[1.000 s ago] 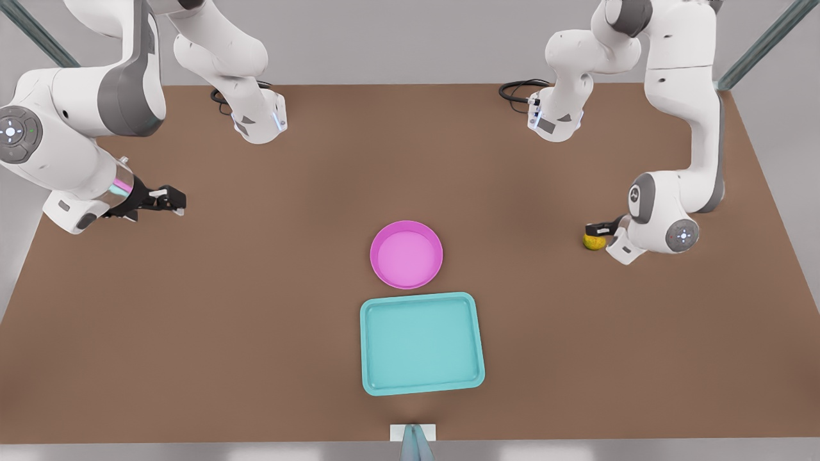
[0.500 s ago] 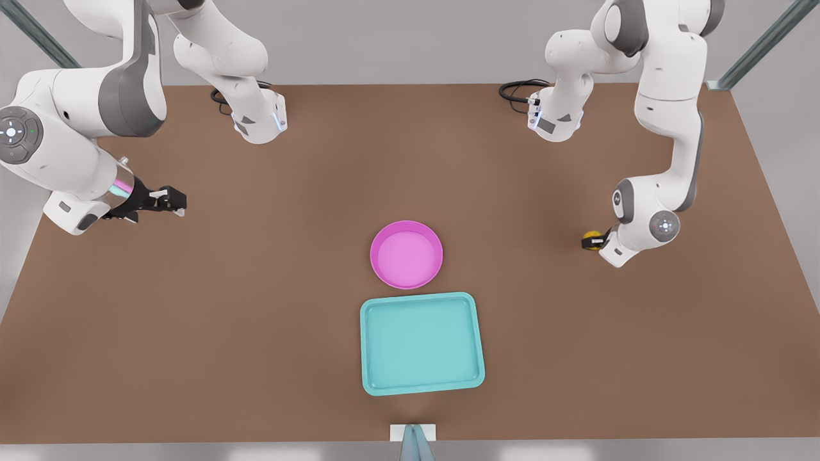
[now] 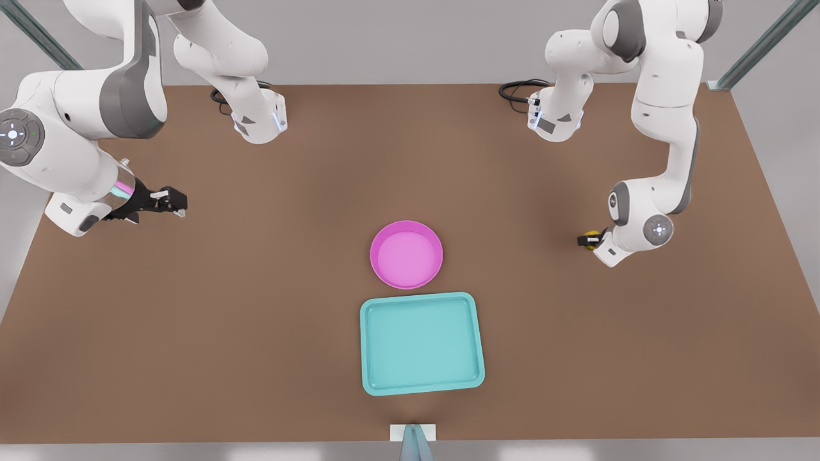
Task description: Place the orange on the plate with the left arm and the plate on the tray with the right arm
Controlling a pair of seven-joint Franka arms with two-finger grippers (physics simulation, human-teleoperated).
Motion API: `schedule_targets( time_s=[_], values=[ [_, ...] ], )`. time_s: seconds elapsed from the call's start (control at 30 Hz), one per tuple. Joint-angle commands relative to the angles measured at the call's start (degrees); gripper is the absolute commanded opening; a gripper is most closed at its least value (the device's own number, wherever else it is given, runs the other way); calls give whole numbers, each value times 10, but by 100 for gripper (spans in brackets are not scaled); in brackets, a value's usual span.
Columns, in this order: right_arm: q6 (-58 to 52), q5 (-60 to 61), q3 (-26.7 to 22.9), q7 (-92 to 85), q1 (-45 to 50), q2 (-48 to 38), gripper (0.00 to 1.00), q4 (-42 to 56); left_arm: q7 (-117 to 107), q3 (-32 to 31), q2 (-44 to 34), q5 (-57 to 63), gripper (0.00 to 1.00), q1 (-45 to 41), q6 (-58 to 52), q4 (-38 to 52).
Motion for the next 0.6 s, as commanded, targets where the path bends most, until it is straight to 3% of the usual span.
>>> schedule_targets(
  time_s=[0.0, 0.3, 0.33, 0.37, 0.4, 0.57],
  values=[
    [0, 0, 0, -3, 0, -1, 100, 0, 11, 0, 3, 1, 100, -1, -12, 0],
    [0, -1, 0, -3, -1, 0, 100, 0, 11, 0, 16, 1, 100, -2, -2, 4],
    [0, 0, 0, -3, -1, 0, 100, 0, 11, 0, 16, 1, 97, -2, -2, 4],
    [0, 0, 0, -3, -1, 0, 100, 0, 11, 0, 16, 1, 83, -2, -4, 5],
    [0, 0, 0, -3, -1, 1, 100, 0, 11, 0, 16, 1, 79, -2, -4, 5],
    [0, 0, 0, -3, -1, 1, 100, 0, 11, 1, 9, 1, 76, -5, -5, 6]
  ],
)
